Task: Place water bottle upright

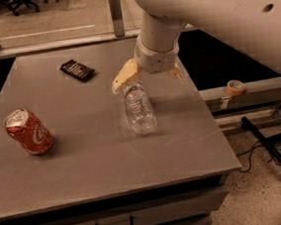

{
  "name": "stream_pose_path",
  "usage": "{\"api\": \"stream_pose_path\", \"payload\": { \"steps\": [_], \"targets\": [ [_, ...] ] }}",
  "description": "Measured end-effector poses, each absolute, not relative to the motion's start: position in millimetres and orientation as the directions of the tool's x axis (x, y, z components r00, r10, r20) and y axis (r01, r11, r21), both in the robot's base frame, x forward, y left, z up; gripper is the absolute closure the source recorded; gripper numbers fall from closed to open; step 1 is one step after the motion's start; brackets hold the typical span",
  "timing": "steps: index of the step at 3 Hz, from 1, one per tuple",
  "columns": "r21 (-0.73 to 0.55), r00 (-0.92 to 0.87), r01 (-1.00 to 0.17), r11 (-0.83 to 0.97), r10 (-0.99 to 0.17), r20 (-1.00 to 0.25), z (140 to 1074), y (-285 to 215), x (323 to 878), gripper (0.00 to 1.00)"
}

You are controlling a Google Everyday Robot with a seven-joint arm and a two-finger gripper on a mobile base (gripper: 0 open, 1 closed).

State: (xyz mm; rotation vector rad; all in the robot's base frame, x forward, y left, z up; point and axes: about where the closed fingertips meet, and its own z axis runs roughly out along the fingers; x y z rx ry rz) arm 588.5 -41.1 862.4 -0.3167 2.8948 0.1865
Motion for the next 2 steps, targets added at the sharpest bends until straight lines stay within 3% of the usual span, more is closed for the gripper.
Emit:
{"api": "stream_pose_path", "payload": {
  "steps": [2],
  "targets": [
    [0.112, -0.967, -0.183, 0.977, -0.158, -0.198, 847.8, -7.4, 596.1, 0.0]
  ]
}}
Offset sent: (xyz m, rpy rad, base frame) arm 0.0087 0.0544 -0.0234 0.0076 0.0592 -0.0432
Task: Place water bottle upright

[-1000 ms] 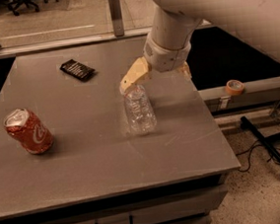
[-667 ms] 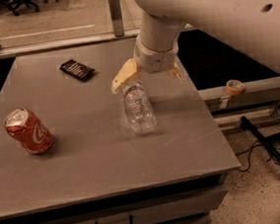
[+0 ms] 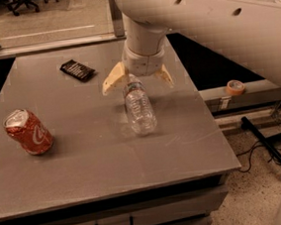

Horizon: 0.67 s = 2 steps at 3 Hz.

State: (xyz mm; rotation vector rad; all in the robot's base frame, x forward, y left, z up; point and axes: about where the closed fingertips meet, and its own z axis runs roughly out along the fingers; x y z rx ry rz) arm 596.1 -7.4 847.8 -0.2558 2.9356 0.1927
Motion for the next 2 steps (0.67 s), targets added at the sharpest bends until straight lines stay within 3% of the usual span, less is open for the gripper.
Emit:
{"api": "stream_pose_path", "payload": {
  "steps": [2],
  "targets": [
    [0.094, -0.968, -0.204, 0.975, -0.186, -0.169, 833.5, 9.0, 595.9, 0.41]
  ]
}}
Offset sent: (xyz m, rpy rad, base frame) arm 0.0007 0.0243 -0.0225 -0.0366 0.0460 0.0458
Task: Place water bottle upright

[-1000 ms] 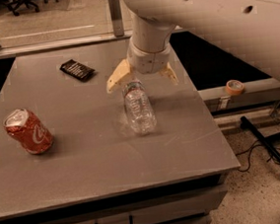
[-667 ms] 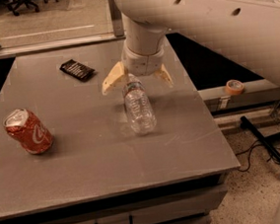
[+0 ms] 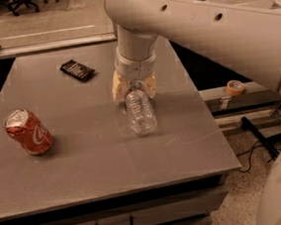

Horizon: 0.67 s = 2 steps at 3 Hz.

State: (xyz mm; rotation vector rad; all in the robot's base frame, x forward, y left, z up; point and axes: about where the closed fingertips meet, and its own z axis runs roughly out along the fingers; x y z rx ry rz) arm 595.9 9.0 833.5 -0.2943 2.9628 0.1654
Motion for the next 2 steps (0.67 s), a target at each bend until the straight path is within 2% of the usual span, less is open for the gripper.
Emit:
{"api": "stream_pose_path", "payload": {
  "steps": [2],
  "targets": [
    [0.088, -0.966, -0.216, 0.972, -0.2, -0.162, 833.2, 10.4, 594.9, 0.89]
  ]
}}
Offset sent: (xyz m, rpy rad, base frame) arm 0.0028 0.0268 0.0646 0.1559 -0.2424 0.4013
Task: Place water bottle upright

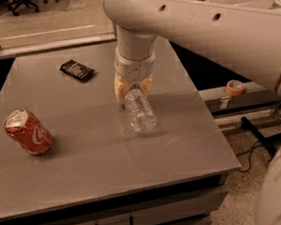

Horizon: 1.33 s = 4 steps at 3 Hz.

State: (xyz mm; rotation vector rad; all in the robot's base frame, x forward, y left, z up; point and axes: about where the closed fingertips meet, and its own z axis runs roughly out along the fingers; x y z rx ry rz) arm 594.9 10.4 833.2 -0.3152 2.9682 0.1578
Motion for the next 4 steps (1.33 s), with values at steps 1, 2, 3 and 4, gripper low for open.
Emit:
{"api": "stream_pose_path", "payload": {
  "steps": [1, 2, 3, 4],
  "targets": [
    [0.124, -0.939, -0.295, 0.947, -0.263, -0.223, 842.9, 15.4, 599.0, 1.0],
    [0.275, -0.865, -0.434, 0.858, -0.312, -0.393, 876.8, 37.0, 599.1, 1.0],
    [0.428, -0.787, -0.541, 0.724, -0.255, -0.562, 914.0, 61.1, 602.8, 1.0],
    [0.484, -0.696, -0.635, 0.602, -0.173, -0.697, 942.0, 63.1, 606.6, 1.0]
  ]
}}
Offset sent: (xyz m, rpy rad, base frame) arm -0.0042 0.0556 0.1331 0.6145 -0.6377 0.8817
